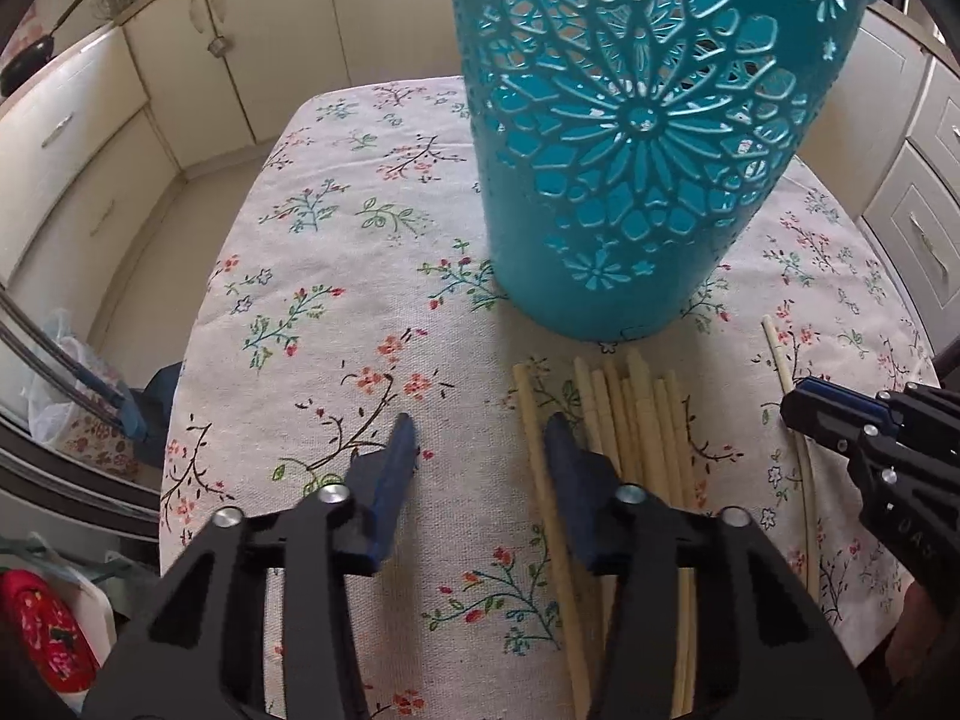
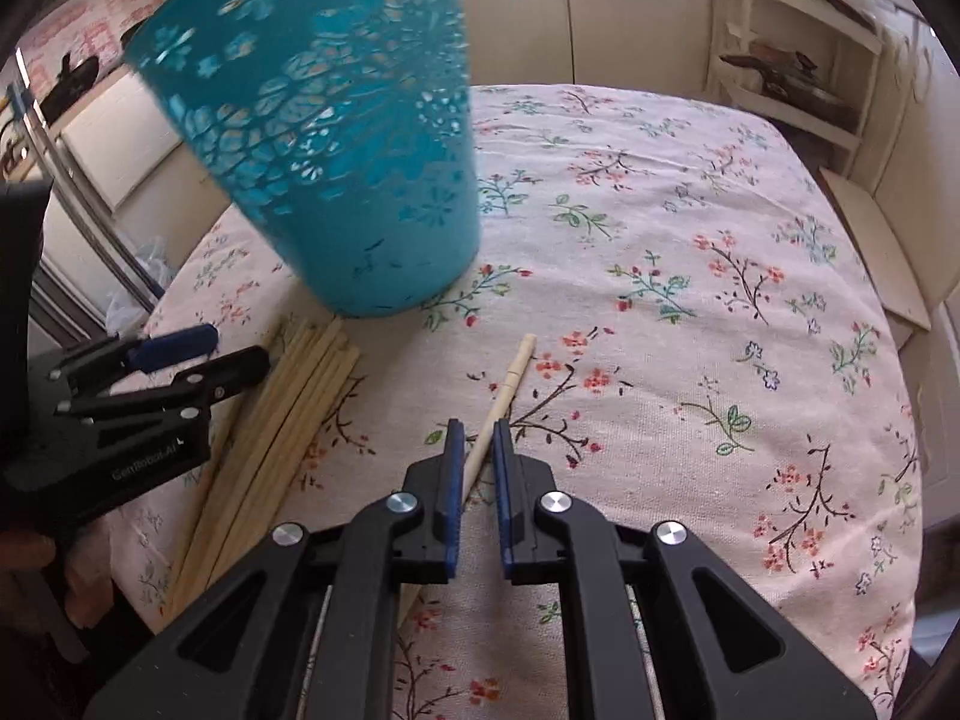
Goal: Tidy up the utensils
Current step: 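Grasp one wooden chopstick with the left tool and lift it over the basket, then open the left tool to drop the chopstick into the teal basket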
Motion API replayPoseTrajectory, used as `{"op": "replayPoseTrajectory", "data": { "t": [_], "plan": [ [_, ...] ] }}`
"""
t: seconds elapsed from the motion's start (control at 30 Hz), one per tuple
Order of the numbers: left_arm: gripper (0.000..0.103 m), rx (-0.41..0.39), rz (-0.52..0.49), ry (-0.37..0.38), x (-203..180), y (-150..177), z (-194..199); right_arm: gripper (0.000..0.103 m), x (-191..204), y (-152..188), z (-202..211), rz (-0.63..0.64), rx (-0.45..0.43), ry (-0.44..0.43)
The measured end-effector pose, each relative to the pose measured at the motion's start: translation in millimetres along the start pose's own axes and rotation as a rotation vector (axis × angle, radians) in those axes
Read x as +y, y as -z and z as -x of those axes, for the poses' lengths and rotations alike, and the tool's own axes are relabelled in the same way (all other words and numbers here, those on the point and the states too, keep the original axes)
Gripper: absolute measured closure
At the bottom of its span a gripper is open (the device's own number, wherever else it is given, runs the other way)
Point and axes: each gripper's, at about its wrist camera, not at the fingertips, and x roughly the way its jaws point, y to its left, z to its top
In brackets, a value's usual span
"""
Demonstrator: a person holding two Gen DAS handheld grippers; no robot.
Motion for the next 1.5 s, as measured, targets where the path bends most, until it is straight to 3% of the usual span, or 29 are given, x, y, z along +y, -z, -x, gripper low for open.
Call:
{"op": "replayPoseTrajectory", "data": {
  "t": [0.07,0.13,0.27,0.5,0.67,0.93,1.1,1.3,1.4,1.5],
  "plan": [
    [0.091,-0.005,-0.011,0.016,-3,1,2,0.093,9,-1,-2,0.045,0.009,-0.006],
    [0.097,0.006,-0.007,0.041,-2,0,3,0.093,15,-2,-3,0.079,0.025,-0.019],
    [0.098,0.006,0.047,0.103,11,1,9,0.092,10,-2,-3,0.042,0.026,-0.001],
    [0.098,-0.080,0.124,0.199,34,2,51,0.090,5,1,-3,-0.033,-0.021,0.006],
    [0.098,-0.210,0.164,0.264,51,-9,107,0.089,3,1,-7,-0.020,-0.075,0.013],
    [0.098,-0.434,0.179,0.360,61,-60,193,0.088,-7,-2,-9,-0.036,-0.108,-0.024],
    [0.098,-0.539,0.156,0.359,49,-92,227,0.075,-4,-2,-9,-0.007,-0.112,-0.041],
    [0.098,-0.701,0.179,0.311,35,-126,253,0.074,-5,2,-8,-0.029,-0.118,-0.070],
    [0.098,-0.783,0.194,0.277,26,-142,252,0.074,-9,4,-7,-0.042,-0.121,-0.087],
    [0.098,-0.794,0.196,0.226,17,-154,226,0.074,-9,4,-6,-0.049,-0.123,-0.095]
  ]
}}
